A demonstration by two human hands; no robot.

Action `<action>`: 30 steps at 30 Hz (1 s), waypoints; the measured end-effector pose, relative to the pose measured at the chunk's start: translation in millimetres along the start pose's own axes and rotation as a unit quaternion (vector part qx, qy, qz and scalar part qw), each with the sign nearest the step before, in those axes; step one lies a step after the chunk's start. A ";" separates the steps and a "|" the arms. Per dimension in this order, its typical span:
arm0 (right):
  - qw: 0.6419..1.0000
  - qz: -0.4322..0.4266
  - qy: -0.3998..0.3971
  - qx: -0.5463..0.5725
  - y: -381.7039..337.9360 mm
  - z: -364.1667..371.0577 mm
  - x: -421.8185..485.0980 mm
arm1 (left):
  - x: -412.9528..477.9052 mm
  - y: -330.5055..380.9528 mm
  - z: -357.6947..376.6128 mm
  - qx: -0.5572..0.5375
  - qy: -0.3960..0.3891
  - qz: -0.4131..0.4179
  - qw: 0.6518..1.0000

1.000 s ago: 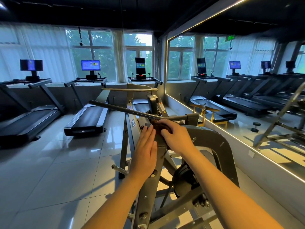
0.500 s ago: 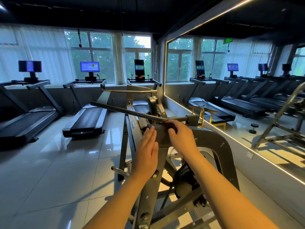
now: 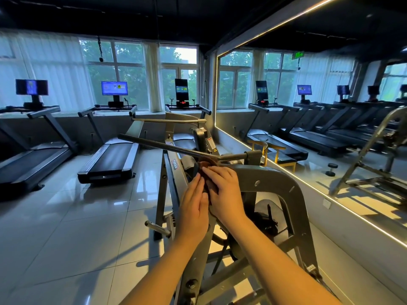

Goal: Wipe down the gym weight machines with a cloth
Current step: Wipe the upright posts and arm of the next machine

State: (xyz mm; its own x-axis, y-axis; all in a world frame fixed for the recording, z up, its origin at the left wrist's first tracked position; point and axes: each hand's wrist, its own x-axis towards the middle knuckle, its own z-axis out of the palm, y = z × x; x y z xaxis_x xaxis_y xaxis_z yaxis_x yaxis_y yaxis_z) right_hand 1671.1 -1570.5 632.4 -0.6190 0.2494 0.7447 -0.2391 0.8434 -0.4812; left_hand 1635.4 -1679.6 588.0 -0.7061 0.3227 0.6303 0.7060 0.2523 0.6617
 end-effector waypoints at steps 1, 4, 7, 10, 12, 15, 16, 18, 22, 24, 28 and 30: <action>1.000 0.010 0.008 -0.002 1.0 3.9 -4.5 | -2.9 -1.4 0.6 0.007 -0.004 -0.002 1.000; 0.998 0.048 0.002 0.033 4.7 10.1 -19.4 | -12.3 -8.9 0.3 0.011 -0.018 -0.013 1.000; 0.996 0.074 -0.014 0.057 12.8 10.7 -33.2 | -24.6 -20.9 2.0 0.017 -0.051 -0.031 0.998; 0.988 0.114 -0.027 0.098 14.4 11.1 -43.8 | -37.4 -30.0 3.6 0.009 -0.082 -0.035 0.996; 0.983 0.149 -0.012 0.111 15.9 9.0 -48.7 | -45.9 -36.2 2.6 0.004 -0.085 -0.042 0.996; 0.976 0.179 0.072 0.101 24.9 5.3 -48.1 | -56.4 -46.6 -0.3 0.002 -0.095 -0.069 0.993; 0.977 0.173 0.084 0.096 26.0 6.3 -46.0 | -58.8 -48.7 -1.1 0.000 -0.102 -0.075 0.992; 0.984 0.147 0.070 0.077 22.7 13.1 -42.3 | -61.6 -50.7 -1.5 -0.009 -0.111 -0.079 0.991; 0.994 0.111 0.006 0.011 28.8 41.0 -63.3 | -61.1 -55.4 0.8 -0.032 -0.099 -0.096 0.990; 0.993 0.120 -0.010 0.016 36.2 52.6 -81.4 | -61.3 -57.5 4.0 -0.028 -0.103 -0.093 0.990; 0.986 0.157 0.006 0.058 30.7 49.2 -88.3 | -66.5 -61.3 7.6 -0.012 -0.117 -0.090 0.989; 0.984 0.165 0.034 0.064 27.5 41.5 -83.3 | -71.4 -68.1 8.5 -0.020 -0.122 -0.096 0.988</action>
State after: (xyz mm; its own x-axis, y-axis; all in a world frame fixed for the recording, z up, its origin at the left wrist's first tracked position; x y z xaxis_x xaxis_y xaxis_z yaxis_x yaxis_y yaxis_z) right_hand 1685.0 -1587.8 538.0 -0.6288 0.5346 0.5646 -0.1277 0.6453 -0.7532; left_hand 1638.3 -1712.1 494.4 -0.7893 0.4837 0.3781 0.5540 0.2959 0.7781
